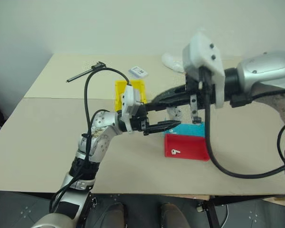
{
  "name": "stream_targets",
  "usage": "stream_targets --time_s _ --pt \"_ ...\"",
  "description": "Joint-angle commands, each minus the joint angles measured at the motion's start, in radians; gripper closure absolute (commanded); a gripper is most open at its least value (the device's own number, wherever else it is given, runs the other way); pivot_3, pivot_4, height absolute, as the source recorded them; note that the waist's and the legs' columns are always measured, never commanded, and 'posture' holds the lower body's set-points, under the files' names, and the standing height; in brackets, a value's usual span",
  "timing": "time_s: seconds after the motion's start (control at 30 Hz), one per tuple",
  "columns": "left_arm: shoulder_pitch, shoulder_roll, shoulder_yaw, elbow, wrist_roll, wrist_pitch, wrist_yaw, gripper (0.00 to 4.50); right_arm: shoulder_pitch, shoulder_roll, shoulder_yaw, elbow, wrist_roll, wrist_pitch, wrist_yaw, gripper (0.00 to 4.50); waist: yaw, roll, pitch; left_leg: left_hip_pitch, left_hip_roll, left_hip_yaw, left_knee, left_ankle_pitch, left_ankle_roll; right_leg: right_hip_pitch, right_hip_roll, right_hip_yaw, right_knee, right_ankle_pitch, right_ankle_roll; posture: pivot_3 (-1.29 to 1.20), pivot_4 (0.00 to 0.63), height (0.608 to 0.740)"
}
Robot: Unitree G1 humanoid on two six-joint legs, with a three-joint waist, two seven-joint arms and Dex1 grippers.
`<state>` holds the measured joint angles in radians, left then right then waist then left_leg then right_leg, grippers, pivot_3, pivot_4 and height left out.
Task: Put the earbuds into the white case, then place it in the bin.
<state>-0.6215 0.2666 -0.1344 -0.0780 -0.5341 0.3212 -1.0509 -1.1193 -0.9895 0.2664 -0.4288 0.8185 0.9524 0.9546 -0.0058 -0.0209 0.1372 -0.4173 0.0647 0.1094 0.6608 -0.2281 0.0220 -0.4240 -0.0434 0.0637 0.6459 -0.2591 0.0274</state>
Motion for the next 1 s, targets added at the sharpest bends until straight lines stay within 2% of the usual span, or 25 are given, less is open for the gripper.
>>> stream_targets --time_s 0.03,0.17,0.3,0.4,0.53,0.67,0.77,0.9,1.0 --pt "-0.008 0.005 0.054 -0.042 -0.022 -0.032 0.019 1.72 0.048 -0.059 -0.030 0.005 -0.091 -0.053 0.070 4.48 0.000 0.000 0.000 0.000 0.000 0.000 0.000 0.000 0.000 0.000 0.000 0.000 0.000 0.000 0.000 0.00 0.150 0.740" --pt "0.016 0.026 0.082 -0.080 -0.034 -0.033 0.042 1.72 0.128 -0.080 -0.121 0.037 -0.108 -0.044 0.048 4.48 -0.006 0.000 0.000 0.001 0.000 0.000 0.000 0.000 0.000 0.000 0.000 0.000 0.001 0.000 0.000 0.00 0.150 0.740" --pt "0.045 0.037 0.116 -0.117 -0.015 -0.030 0.114 1.72 0.219 -0.014 -0.328 0.018 0.001 0.002 -0.053 4.48 -0.008 0.000 0.000 0.001 0.001 0.000 0.000 0.000 0.000 0.000 0.000 0.001 0.001 0.000 0.000 0.00 0.150 0.740" --pt "0.071 0.028 0.143 -0.139 0.076 -0.040 0.271 1.72 0.382 0.039 -0.424 -0.071 -0.020 -0.057 -0.130 4.48 -0.005 0.000 0.000 0.001 0.001 -0.001 0.000 0.000 0.000 0.001 0.000 0.000 0.001 0.000 0.000 0.00 0.150 0.740" --pt "0.065 -0.032 0.168 -0.100 0.262 -0.011 0.604 1.72 0.579 0.124 -0.374 -0.216 -0.134 -0.141 -0.251 4.48 -0.002 -0.001 0.000 0.001 0.000 -0.001 0.001 0.000 0.000 0.002 -0.001 0.000 0.001 0.000 0.001 0.00 0.150 0.740" --pt "0.016 -0.097 0.163 0.030 0.418 0.009 0.855 1.72 0.623 0.199 -0.299 -0.270 -0.204 -0.160 -0.328 4.48 -0.004 -0.001 0.000 0.002 -0.001 -0.001 0.001 0.001 -0.001 0.002 0.000 0.001 0.002 0.001 0.001 0.00 0.150 0.740" --pt "-0.034 -0.117 0.140 0.179 0.489 -0.020 0.926 1.72 0.614 0.226 -0.287 -0.272 -0.214 -0.158 -0.344 4.48 -0.002 -0.001 0.000 0.002 -0.001 -0.001 0.001 0.001 -0.001 0.002 0.000 0.001 0.002 0.001 0.001 0.00 0.150 0.740" --pt "-0.113 -0.134 0.134 0.359 0.510 -0.068 0.943 1.72 0.609 0.238 -0.282 -0.271 -0.229 -0.160 -0.348 4.48 -0.001 -0.001 0.000 0.001 -0.001 -0.001 0.000 0.001 -0.001 0.002 0.000 0.000 0.000 0.001 0.001 0.00 0.150 0.740" --pt "-0.158 -0.138 0.127 0.453 0.518 -0.121 0.929 0.70 0.608 0.243 -0.280 -0.272 -0.233 -0.163 -0.347 4.50 0.001 -0.001 0.000 0.001 -0.001 0.000 0.000 0.000 -0.001 0.001 0.000 0.000 0.000 0.001 0.001 0.00 0.150 0.740"
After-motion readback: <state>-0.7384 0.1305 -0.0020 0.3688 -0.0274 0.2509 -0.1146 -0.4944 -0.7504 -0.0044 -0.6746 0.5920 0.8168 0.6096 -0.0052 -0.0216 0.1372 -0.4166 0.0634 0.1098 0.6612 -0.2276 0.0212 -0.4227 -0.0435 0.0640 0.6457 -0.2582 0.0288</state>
